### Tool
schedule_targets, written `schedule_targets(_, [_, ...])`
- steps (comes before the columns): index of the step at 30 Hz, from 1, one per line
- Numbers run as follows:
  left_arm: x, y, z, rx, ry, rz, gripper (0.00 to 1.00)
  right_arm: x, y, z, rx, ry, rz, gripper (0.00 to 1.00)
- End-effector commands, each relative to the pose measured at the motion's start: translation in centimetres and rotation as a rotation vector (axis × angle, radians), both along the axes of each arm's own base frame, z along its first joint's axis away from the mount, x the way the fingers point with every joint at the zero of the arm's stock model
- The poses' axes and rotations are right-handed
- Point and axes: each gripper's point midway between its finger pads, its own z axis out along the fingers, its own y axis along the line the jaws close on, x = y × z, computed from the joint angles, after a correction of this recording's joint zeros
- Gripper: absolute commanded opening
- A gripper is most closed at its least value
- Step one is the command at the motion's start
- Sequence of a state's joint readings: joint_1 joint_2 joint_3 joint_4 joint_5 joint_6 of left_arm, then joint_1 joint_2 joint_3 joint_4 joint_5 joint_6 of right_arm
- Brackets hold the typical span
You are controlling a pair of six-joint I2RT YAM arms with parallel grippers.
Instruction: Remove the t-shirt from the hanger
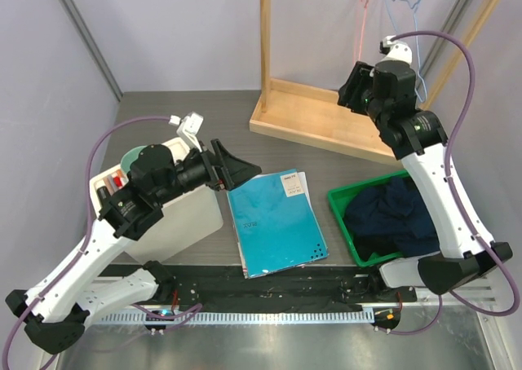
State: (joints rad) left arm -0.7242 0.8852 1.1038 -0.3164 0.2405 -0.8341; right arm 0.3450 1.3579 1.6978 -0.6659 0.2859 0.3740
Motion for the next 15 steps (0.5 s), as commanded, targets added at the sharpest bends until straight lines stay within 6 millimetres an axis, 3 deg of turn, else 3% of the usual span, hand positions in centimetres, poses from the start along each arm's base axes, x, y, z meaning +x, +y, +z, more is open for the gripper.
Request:
schedule_targets(1, [-0.4, -0.6, 1.1, -0.052, -0.025, -0.039, 0.83, -4.2, -0.4, 2.3, 0.036, -0.032, 0.051, 0.62])
schedule_targets(2, [-0.3, -0.8, 1.0, -0.056, -0.024, -0.044, 0.83, -4.9, -0.1, 2.0, 0.044, -0.02, 0.079, 0.72])
schedule_targets(6, [-0.5, -1.2, 0.5, -0.071, -0.003, -0.067, 0.83, -9.5, 0.6, -0.1, 0.105, 0.037, 0.176, 0.9])
schedule_targets(8, [-0.8, -1.5, -0.1, -0.073, 0.008, -0.088, 0.83, -11.2, 1.3, -1.4, 0.127, 0.071, 0.239, 0.94])
schedule_targets(9, [-1.0, -1.5, 0.1, -0.087, -0.002, -0.099, 0.83, -12.7, 3.2, -3.2, 0.168, 0.129, 0.356, 0.95])
schedule_targets(11, [-1.4, -1.7, -0.7, -0.089, 0.006, -0.125, 0.83, -14.7, 4.6, -3.5, 0.238, 0.13, 0.451, 0.96])
schedule_targets(12, [-1.9, -1.9, -1.1, -0.096, 0.004, -0.155, 0.83, -15.4, 5.3, -6.0, 0.266, 0.187, 0.485, 0.96])
schedule_targets(13, [-2.2, -1.9, -1.4, -0.099, 0.008, -0.168, 0.83, -17.2, 6.6, -6.1, 0.348, 0.206, 0.563, 0.96])
schedule_targets(14, [-2.5, -1.9, -1.7, -0.102, 0.007, -0.178, 0.83, -17.3, 7.3, -6.1, 0.387, 0.177, 0.6, 0.97])
schedule_targets(15, [-2.9, -1.8, -2.4, -0.105, 0.008, -0.192, 0.83, -17.6, 7.8, -9.1, 0.422, 0.241, 0.607, 0.98])
